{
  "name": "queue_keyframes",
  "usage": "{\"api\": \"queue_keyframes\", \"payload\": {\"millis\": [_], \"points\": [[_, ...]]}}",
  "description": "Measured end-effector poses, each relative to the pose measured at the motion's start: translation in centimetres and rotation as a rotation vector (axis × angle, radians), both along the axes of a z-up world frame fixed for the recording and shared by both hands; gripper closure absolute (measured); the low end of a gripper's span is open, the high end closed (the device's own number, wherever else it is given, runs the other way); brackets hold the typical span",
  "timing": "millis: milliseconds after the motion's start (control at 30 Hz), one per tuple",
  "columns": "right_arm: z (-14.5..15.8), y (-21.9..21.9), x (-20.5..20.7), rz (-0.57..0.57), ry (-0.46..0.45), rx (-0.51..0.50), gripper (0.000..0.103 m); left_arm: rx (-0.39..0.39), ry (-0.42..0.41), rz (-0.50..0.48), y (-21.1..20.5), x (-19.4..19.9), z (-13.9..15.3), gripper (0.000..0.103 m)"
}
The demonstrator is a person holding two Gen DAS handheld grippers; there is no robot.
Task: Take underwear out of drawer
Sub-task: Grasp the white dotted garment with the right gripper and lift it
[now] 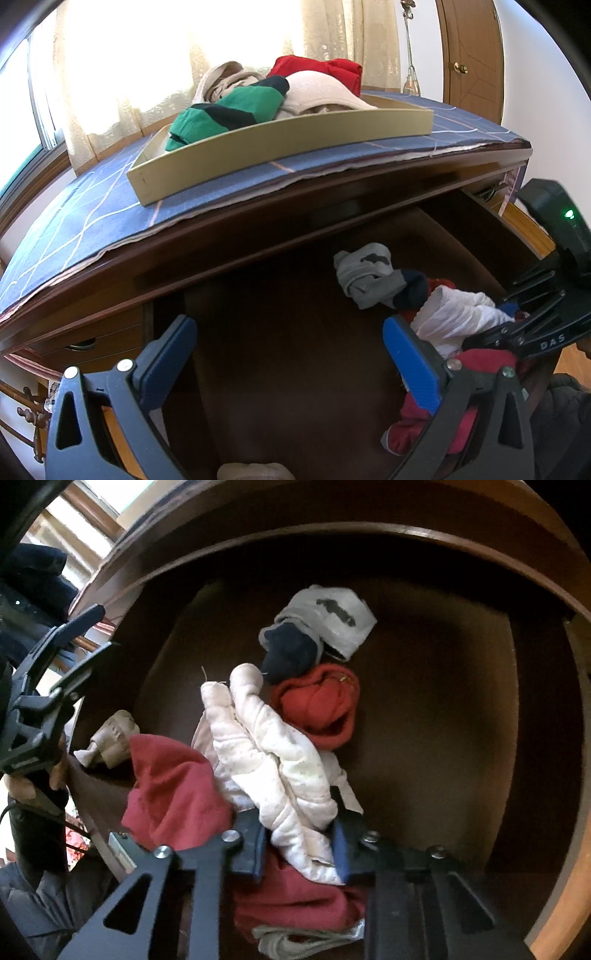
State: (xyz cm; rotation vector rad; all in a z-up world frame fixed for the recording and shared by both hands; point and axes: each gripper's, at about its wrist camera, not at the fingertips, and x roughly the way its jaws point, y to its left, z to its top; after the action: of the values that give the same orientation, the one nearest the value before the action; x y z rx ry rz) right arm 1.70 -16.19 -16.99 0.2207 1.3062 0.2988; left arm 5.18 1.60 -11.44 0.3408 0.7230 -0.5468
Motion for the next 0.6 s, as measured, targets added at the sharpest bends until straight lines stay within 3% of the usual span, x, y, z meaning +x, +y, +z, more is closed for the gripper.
{"api": "queue_keyframes", "payload": {"millis": [267, 600], "points": [[4.9, -3.2, -2.7, -0.134, -0.137, 0.057, 0.082, 0.001, 0.0, 0.001, 0.0, 0.0, 0.0, 0.0], [14.2, -6.0, -4.9, -0.231, -0.373, 0.077, 0.082, 0.001, 0.001, 0.001, 0.1, 0.0, 0.0, 0.0]]}}
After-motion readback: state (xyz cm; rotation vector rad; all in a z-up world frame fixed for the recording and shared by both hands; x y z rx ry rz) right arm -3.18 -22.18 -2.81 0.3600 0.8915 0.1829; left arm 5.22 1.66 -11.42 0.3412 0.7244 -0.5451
